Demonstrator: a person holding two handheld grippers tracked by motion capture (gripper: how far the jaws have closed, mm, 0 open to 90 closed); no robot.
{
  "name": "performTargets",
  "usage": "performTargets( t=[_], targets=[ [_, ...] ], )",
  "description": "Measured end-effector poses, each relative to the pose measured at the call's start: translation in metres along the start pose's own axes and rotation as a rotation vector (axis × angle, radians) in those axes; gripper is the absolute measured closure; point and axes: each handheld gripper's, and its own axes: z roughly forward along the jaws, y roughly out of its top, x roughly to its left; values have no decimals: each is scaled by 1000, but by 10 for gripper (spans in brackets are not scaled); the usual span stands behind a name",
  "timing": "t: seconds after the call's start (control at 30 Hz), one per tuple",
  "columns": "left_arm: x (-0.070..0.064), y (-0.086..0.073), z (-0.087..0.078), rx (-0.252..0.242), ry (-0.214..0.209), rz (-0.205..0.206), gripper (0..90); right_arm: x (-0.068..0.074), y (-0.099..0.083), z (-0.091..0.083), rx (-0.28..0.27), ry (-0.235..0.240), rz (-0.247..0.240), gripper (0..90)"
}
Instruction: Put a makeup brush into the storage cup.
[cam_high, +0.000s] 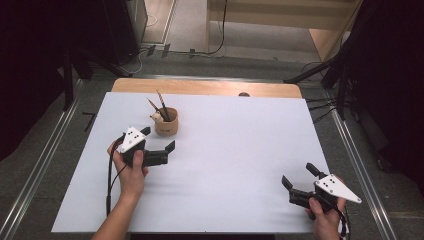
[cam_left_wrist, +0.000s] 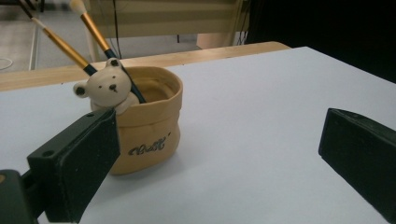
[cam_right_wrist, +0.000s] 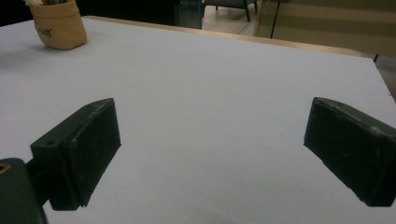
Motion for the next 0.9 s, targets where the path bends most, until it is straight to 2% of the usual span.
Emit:
performTargets(
  t=[0.23, 0.9],
  targets=[
    [4, -11, -11, 18, 19, 9, 0, 0, 0, -1, -1, -1, -2, 44],
    [20, -34, -57, 4, 40, -12, 0, 1, 1, -1, -2, 2, 1, 40]
  ],
)
